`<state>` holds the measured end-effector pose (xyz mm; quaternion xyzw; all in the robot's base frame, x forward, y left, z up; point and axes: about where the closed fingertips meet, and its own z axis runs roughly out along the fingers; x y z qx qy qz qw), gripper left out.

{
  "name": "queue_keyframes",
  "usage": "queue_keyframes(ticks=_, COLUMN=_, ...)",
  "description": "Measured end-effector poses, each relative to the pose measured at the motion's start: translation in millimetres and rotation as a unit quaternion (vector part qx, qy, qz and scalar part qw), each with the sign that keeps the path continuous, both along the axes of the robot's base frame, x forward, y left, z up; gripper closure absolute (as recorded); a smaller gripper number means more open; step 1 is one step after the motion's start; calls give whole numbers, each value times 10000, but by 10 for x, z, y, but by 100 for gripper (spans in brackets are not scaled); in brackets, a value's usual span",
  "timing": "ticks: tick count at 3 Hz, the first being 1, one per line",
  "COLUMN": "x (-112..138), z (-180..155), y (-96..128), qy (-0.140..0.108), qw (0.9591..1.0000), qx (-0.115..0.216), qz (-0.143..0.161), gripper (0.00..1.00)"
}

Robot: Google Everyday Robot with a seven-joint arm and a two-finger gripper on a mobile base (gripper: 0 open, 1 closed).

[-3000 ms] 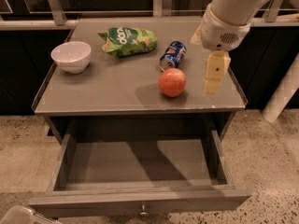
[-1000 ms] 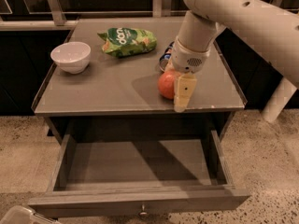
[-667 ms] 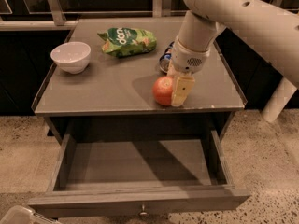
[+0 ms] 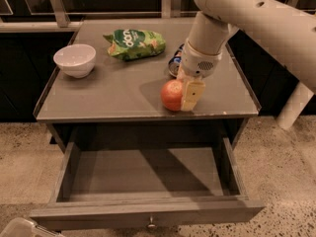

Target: Place apple into top drawer

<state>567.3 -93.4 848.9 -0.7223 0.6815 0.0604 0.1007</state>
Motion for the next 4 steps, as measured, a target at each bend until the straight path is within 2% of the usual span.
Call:
queue_keyframes(ticks=1, x=0, z=0, y=0, qy=0, qw=10000, qx=0, qz=0, gripper=100)
queue_keyframes(ticks=2, x=-55, z=183, y=-33, qy=-104, qw=9998, qx=-130, qz=-56, gripper=100)
queue_keyframes(ticks=3, x=-317, z=455, y=-102, qy=-194, qw=9990, qx=-315, qz=-234, gripper=100)
queue_keyframes(ticks=4, x=-745, z=647, y=-109, qy=-254, qw=9977, qx=-446, qz=-445, gripper=100)
